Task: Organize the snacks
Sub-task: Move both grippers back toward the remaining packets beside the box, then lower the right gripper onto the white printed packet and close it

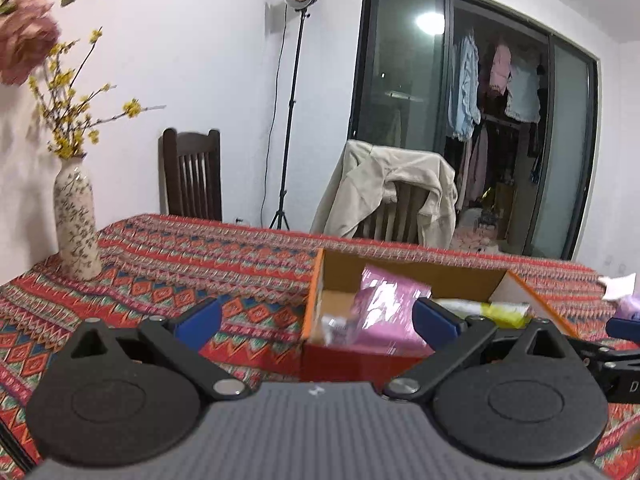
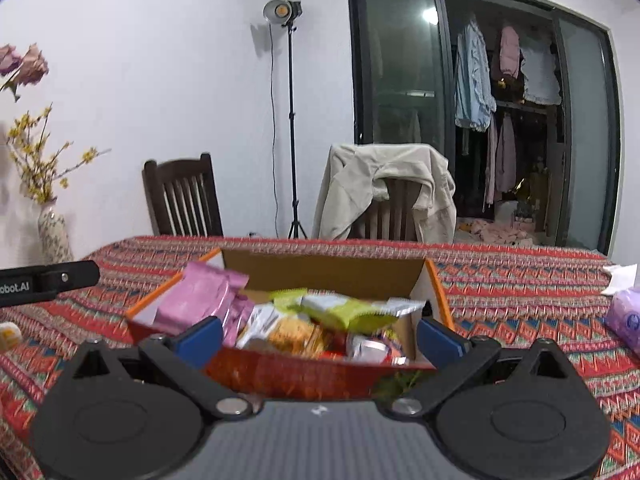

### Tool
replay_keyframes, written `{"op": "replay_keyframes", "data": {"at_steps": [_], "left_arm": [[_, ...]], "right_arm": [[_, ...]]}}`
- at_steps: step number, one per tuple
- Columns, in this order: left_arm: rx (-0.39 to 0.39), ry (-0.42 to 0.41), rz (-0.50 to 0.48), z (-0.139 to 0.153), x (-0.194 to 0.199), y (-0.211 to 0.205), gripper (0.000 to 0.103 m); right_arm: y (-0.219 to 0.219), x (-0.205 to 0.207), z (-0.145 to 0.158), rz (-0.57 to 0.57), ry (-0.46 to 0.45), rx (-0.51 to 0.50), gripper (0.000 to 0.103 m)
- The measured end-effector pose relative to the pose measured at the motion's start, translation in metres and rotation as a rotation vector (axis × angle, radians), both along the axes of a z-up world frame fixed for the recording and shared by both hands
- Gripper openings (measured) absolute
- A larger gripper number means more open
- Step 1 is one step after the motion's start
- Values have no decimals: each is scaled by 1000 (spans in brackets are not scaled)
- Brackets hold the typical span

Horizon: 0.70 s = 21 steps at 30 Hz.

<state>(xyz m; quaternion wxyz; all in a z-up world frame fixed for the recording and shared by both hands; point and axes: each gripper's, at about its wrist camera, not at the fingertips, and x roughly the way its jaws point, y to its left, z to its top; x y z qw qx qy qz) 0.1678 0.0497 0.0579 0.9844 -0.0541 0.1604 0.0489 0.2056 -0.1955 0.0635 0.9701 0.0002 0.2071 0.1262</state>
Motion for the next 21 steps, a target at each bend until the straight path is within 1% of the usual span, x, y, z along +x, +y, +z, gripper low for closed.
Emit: {"op": "replay_keyframes", "data": {"at_steps": [8,15,17,21], "left_arm": [[15,77,17,-26,-10,23,103],[27,119,31,-42,-5,36,103],[21,129,29,-48,-3,39,103],[-16,148,26,-58,3,47,103]], "right_arm": [[15,-4,-21,16,86,-36,103],[33,13,-37,25,187,-59,103],[40,21,-42,20,213,-79,103],[49,34,-49,4,252,-110,103]]}}
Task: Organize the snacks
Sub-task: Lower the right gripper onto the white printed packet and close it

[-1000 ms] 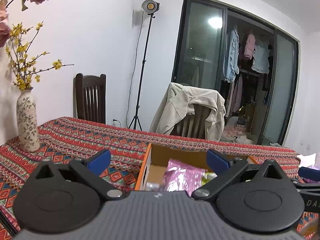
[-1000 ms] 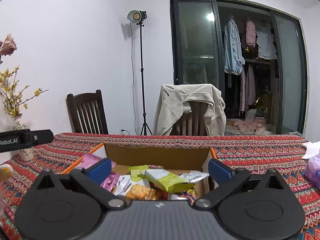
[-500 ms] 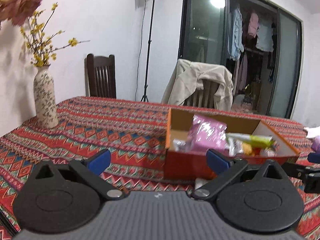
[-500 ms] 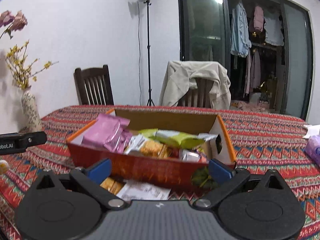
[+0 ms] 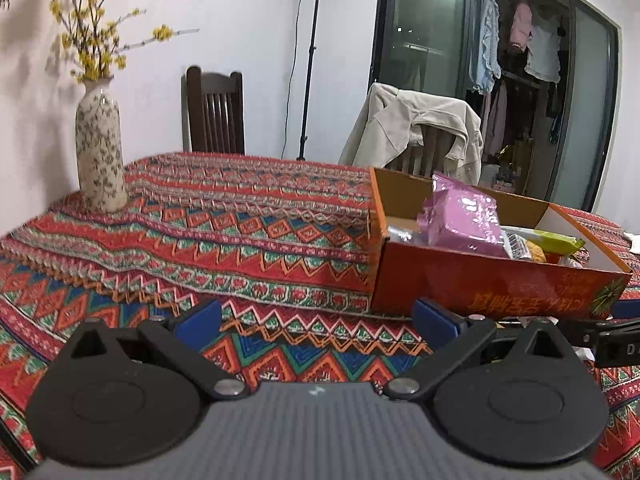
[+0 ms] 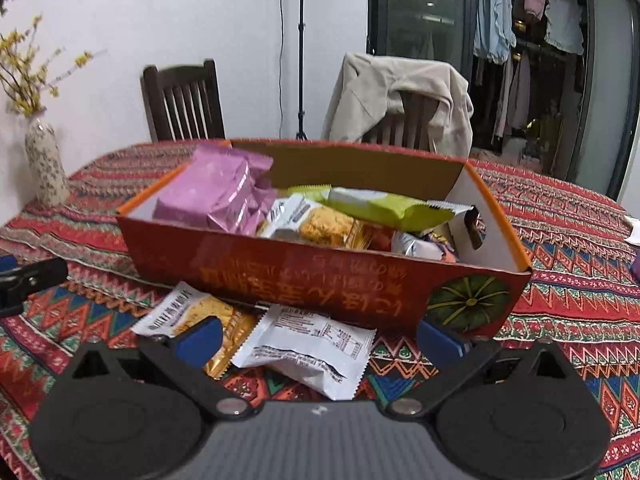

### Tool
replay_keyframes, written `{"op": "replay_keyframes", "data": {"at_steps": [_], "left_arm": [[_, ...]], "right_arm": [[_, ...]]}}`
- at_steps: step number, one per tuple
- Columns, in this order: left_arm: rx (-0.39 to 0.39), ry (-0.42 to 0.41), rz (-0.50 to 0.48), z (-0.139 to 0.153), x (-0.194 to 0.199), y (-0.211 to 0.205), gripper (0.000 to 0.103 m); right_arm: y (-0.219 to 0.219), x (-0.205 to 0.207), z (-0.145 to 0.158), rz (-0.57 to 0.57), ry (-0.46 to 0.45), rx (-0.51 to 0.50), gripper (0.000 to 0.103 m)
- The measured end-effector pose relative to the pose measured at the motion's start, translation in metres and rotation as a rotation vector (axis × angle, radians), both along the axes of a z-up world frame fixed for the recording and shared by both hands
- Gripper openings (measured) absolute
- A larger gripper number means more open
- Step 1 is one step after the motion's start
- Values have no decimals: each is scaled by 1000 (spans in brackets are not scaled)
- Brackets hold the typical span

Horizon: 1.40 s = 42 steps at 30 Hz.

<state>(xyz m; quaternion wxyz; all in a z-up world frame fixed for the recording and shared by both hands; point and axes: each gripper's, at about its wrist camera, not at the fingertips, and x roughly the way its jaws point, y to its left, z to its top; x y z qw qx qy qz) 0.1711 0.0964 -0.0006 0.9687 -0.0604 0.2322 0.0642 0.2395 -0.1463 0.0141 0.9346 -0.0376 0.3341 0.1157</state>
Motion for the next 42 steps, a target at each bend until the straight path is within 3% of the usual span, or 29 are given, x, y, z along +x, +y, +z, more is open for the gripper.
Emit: {"op": "replay_keyframes", "data": {"at_steps": [14,35,37,42], "left_arm": [[-39,-6,20,-3,0,8,103],[-99,10,42,-6,-1,19,103],[-107,10,40,-6,0,20,103],[-112,5,38,-6,-1,21,103]], "right_arm": [[15,40,-30,-56,145,-20,103],[-4,27,-36,42,110,-7,103],[-4,23,-34,54,98,-3,96],[-1,14,-26,104,73,14,62]]}}
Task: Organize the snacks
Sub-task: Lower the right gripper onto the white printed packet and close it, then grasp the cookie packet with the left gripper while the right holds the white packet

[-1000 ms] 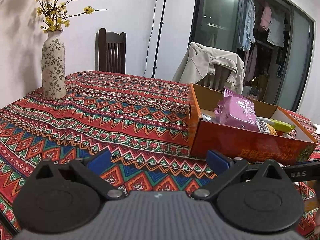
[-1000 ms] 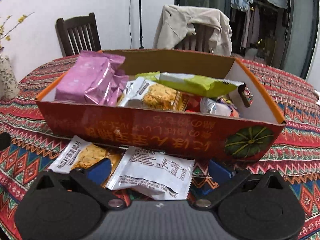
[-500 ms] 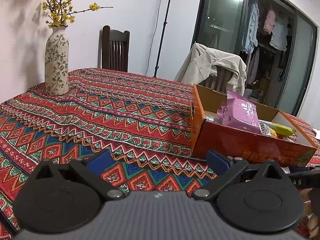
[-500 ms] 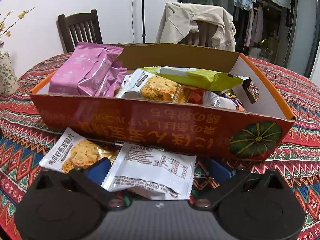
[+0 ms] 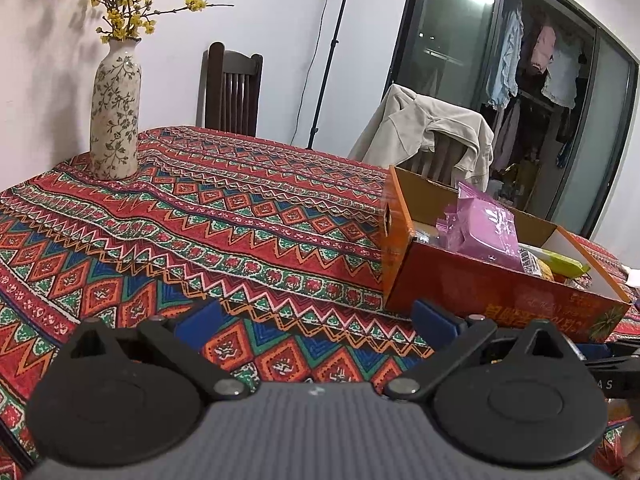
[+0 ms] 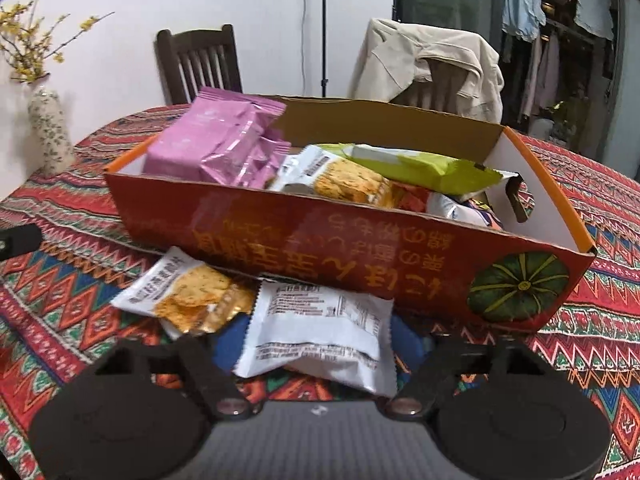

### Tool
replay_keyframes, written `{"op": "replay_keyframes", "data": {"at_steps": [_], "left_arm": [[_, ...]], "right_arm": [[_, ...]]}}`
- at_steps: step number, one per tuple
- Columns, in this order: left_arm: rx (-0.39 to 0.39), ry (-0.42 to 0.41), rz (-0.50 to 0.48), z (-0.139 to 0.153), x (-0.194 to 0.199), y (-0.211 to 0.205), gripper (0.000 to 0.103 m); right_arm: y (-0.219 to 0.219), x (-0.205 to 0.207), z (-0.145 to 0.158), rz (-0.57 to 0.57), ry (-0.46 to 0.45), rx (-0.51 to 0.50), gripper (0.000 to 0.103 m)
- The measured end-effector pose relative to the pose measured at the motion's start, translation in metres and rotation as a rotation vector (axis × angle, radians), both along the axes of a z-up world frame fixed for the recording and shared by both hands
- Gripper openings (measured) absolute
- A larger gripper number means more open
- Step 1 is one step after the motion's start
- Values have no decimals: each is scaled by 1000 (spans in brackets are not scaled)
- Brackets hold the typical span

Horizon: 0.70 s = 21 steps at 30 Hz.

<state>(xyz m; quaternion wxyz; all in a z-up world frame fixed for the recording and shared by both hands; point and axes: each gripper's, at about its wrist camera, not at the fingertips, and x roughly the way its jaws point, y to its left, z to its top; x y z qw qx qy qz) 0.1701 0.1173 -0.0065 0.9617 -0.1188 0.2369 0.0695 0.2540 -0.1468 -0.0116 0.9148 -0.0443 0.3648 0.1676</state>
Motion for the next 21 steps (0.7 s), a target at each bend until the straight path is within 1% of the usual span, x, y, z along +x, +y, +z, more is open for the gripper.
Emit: {"op": "replay_keyframes", "data": {"at_steps": [1,5,11,14,17,21], "left_arm": [[-1,-1,1,0,0,0,103],[-7,1,4,0,0,1,103],[3,11,6,-1,1,-1,103],[16,20,6,-1,2,-4,103],[51,30,-7,3,3,-12,103],[109,34,-54,10,4,-31,103]], "right_arm": [[0,-2,1,4,-5,2,51],[-6,-15,3,8,-41,3,44],[-26,-30,8,-21,-129,2,43],[-37,-30,11,-43,-157,40,43],[-43,-33,12,-49,-178,70,43],[-48,-36,13,-53,-195,93,44]]}}
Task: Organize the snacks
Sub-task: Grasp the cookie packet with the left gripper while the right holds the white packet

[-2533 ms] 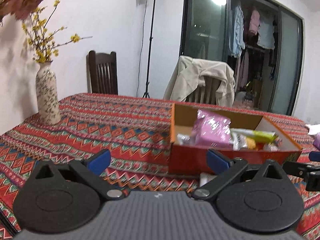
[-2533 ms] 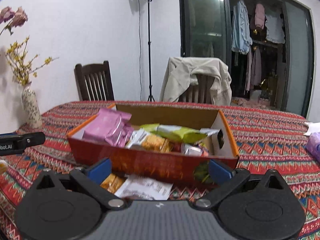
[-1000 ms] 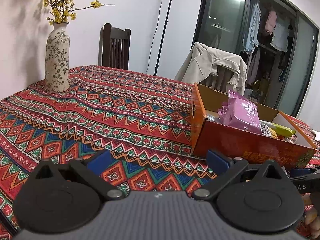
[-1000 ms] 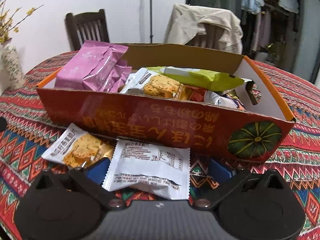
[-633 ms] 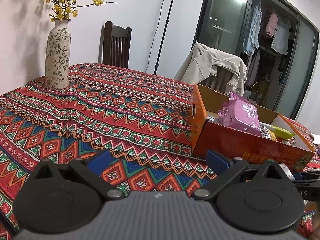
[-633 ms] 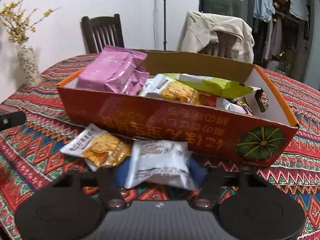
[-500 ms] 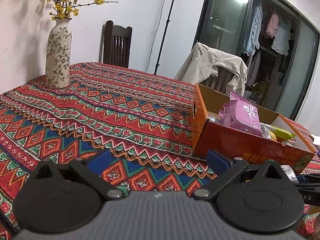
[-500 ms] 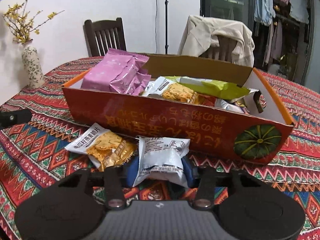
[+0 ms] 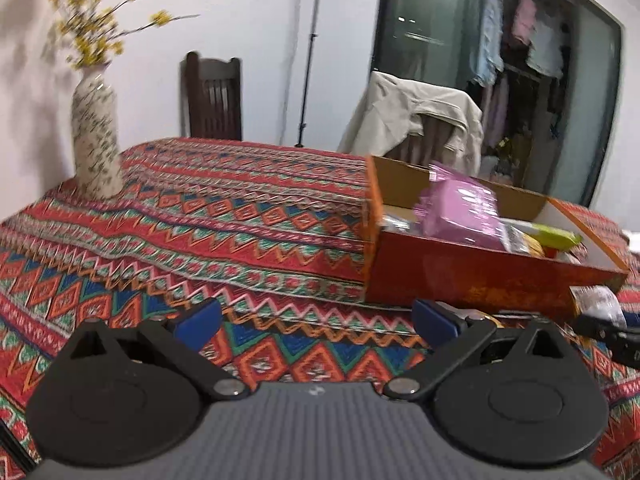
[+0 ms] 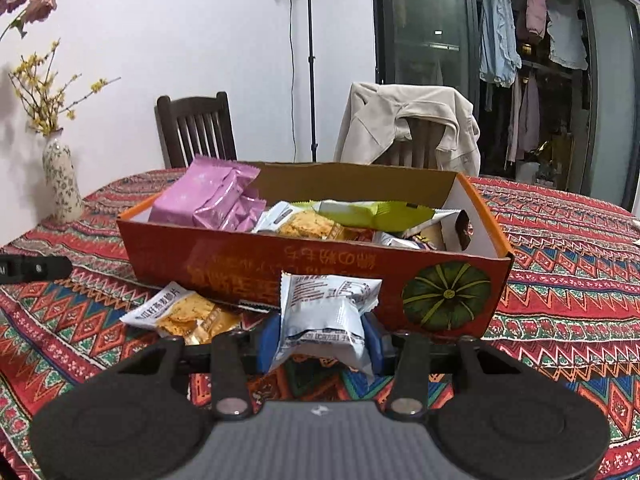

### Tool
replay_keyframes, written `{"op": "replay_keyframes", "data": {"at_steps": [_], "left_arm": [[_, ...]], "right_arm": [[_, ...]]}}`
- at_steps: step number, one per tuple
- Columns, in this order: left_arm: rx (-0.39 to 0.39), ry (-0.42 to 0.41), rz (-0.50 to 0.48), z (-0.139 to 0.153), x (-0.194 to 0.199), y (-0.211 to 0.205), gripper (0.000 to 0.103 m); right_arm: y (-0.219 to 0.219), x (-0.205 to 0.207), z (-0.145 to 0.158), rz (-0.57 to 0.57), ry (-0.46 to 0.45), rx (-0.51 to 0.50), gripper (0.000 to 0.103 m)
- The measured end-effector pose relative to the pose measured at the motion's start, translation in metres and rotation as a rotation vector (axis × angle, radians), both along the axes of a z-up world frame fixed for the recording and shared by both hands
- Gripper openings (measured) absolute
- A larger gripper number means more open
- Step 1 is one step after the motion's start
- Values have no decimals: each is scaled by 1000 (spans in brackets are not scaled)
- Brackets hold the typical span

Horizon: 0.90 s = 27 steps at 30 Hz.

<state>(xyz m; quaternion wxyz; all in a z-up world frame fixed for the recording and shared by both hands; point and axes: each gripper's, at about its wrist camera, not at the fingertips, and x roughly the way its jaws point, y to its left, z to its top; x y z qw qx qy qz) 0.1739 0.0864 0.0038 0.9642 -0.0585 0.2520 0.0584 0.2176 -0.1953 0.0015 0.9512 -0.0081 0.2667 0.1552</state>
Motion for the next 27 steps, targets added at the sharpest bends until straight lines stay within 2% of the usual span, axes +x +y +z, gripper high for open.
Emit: {"op": "replay_keyframes", "data": {"at_steps": [8,18,23,27], "left_arm": [[69,51,-87,7,25,-51,103],[111,165,-157,-13,62,-110,103],[163,212,-129,-26,71,-125,103],[153,233,-130,-33,73,-125,103]], "right_arm": [[-17,-1,1,-60,-10,69,44],[-25,1,-1,-80,13,101,44],[-25,-1,0,-71,7,108,45],[-24,-2,0,-68,5,107,45]]}}
